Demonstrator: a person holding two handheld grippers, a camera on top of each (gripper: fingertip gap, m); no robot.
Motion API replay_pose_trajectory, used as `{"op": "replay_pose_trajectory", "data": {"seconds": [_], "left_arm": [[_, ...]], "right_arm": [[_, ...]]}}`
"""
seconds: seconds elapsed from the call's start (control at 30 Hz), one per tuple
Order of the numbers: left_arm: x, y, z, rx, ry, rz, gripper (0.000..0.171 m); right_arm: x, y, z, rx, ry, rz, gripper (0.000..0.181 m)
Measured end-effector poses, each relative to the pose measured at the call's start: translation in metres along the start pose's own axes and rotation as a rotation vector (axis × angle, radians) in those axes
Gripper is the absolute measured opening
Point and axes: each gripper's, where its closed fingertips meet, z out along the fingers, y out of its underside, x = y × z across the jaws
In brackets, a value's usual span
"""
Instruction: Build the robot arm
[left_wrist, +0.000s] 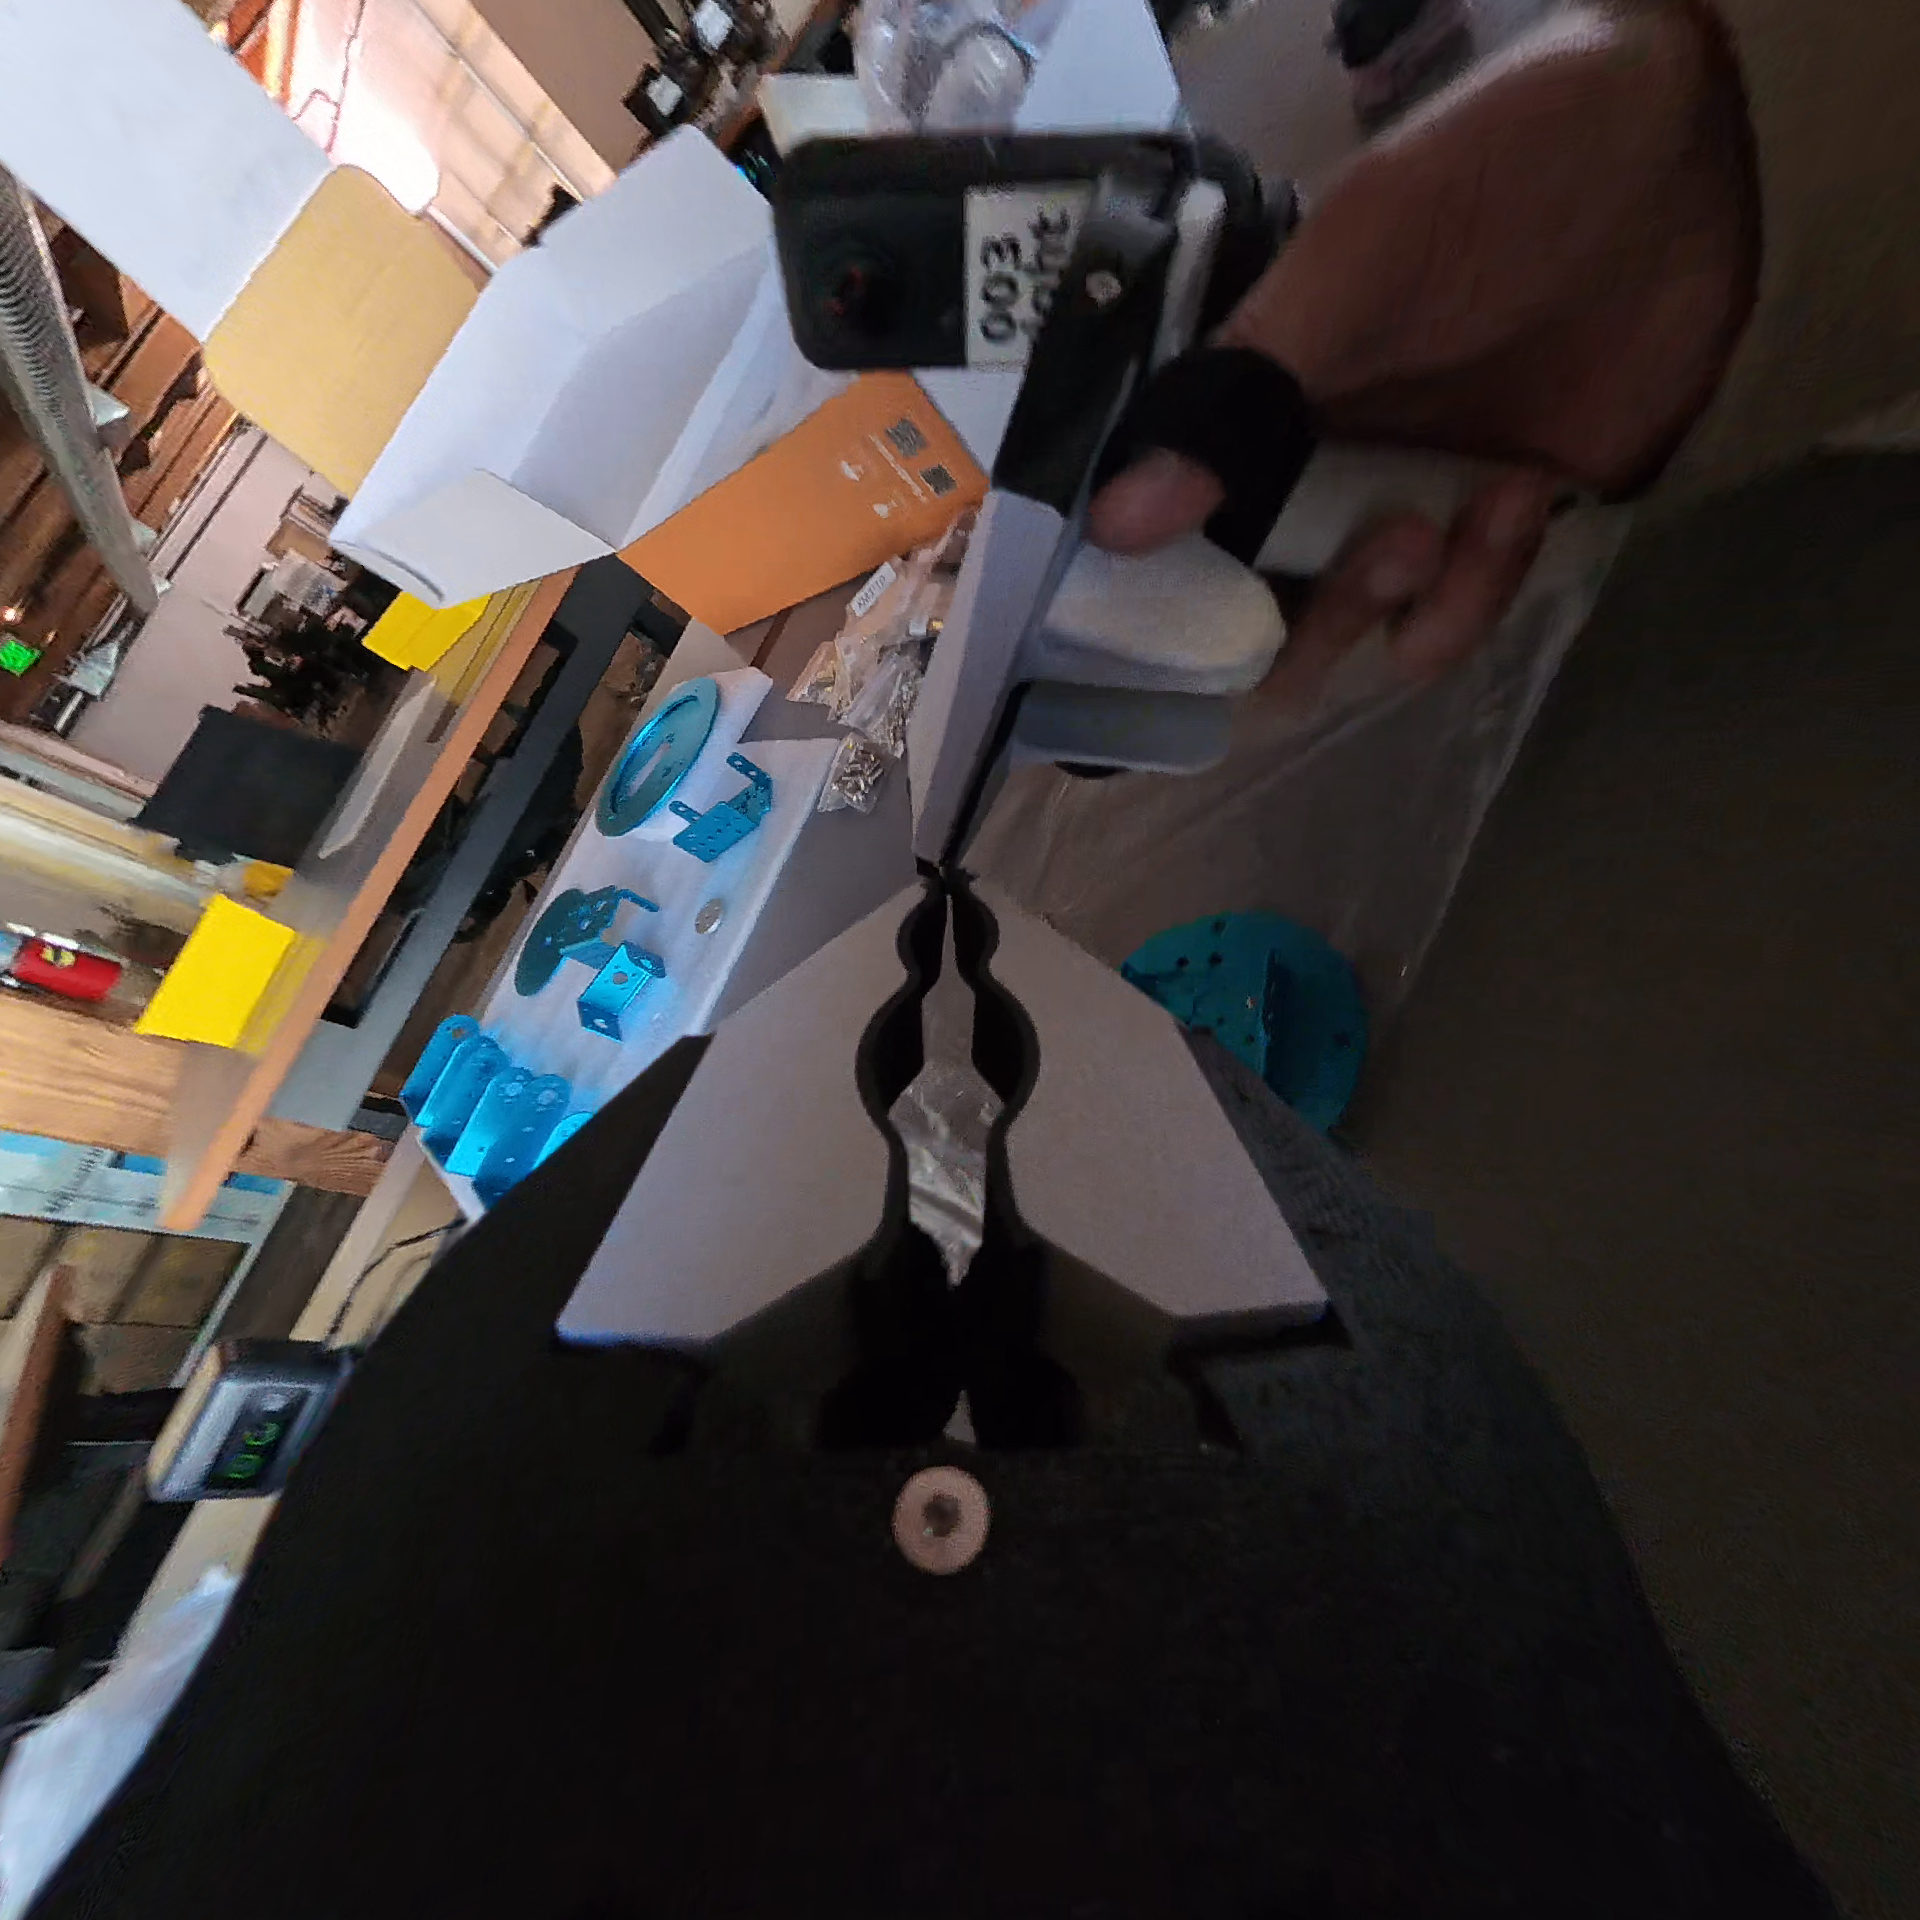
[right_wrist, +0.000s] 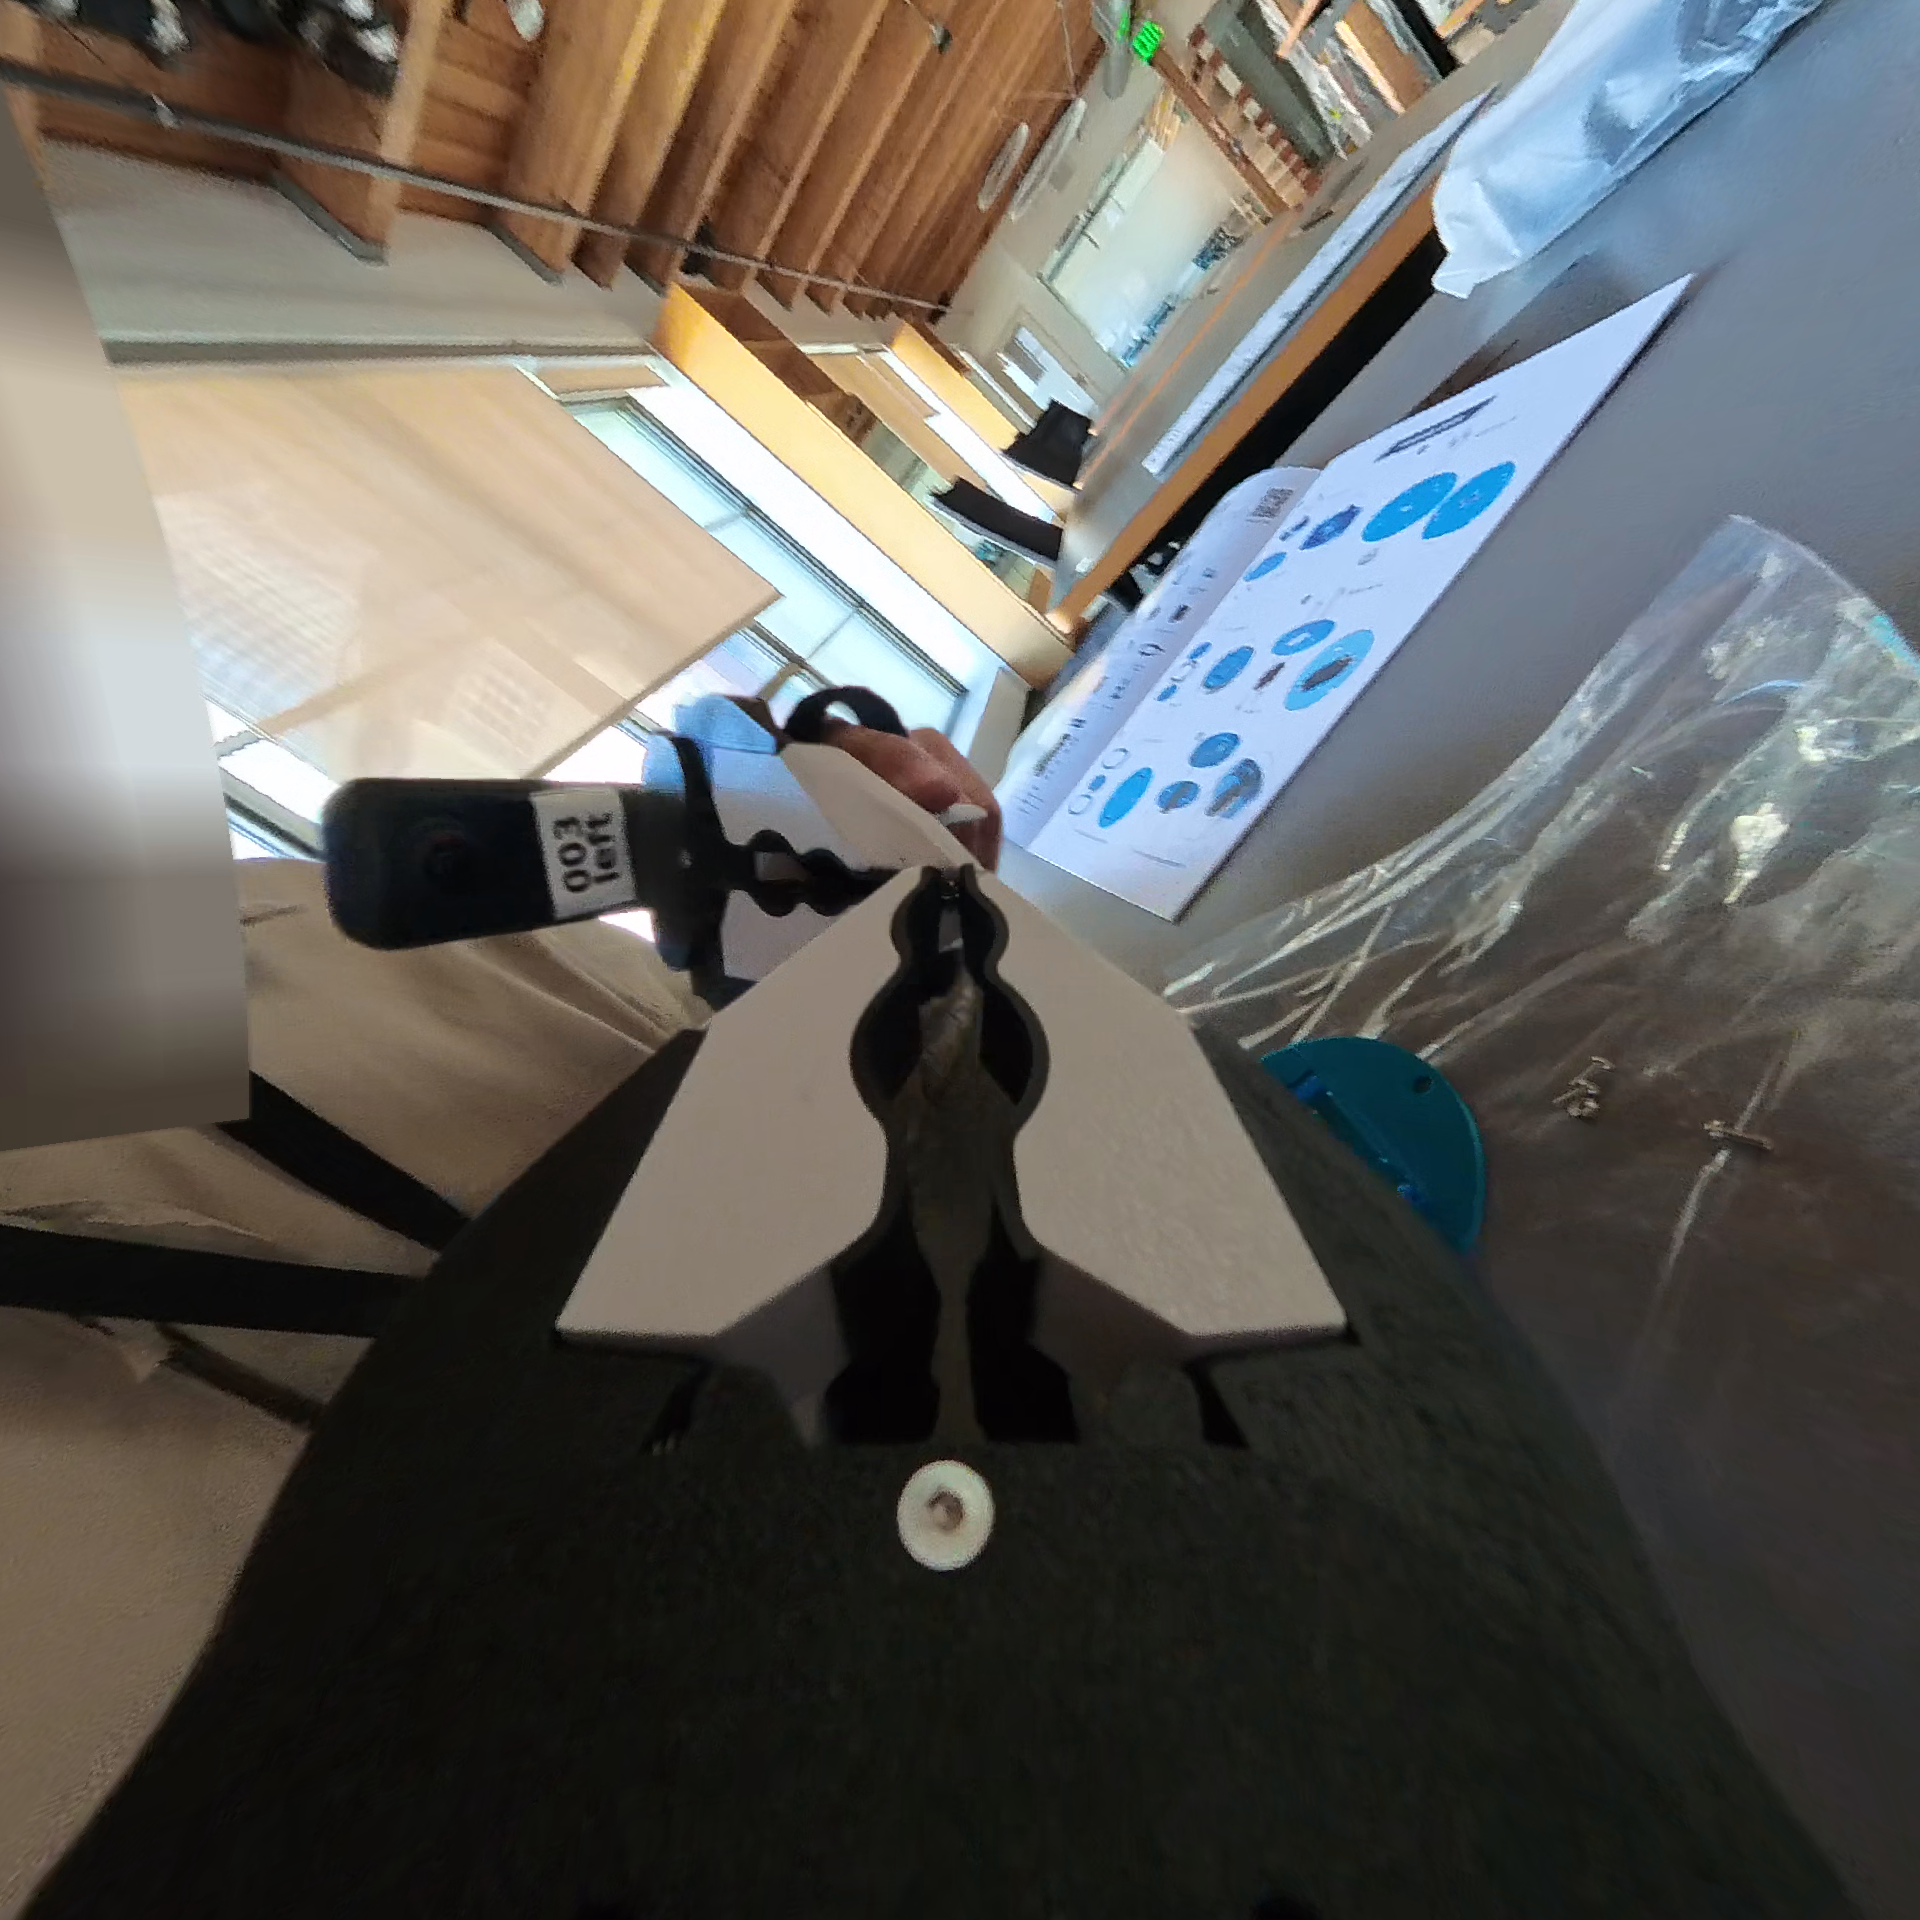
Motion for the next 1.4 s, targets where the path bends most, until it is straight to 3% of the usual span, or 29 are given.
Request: {"op": "replay_pose_trajectory", "data": {"seconds": [0.23, 0.57, 0.87, 1.3, 1.4], "left_arm": [[0.008, 0.013, 0.007, -0.074, 0.056, 0.118, 0.0], [0.02, 0.019, 0.008, -0.102, 0.079, 0.159, 0.0], [0.022, 0.021, 0.005, -0.062, 0.074, 0.166, 0.0], [0.038, 0.02, 0.0, -0.011, 0.174, 0.221, 0.0], [0.039, 0.02, 0.001, -0.021, 0.183, 0.234, 0.0]], "right_arm": [[0.015, 0.008, -0.001, -0.096, 0.205, -0.279, 0.002], [0.02, 0.02, -0.002, -0.239, 0.331, -0.667, 0.001], [0.016, 0.021, -0.005, -0.272, 0.337, -0.796, 0.005], [0.017, 0.037, -0.007, -0.527, 0.363, -1.062, 0.007], [0.019, 0.043, -0.005, -0.552, 0.35, -1.025, 0.008]]}}
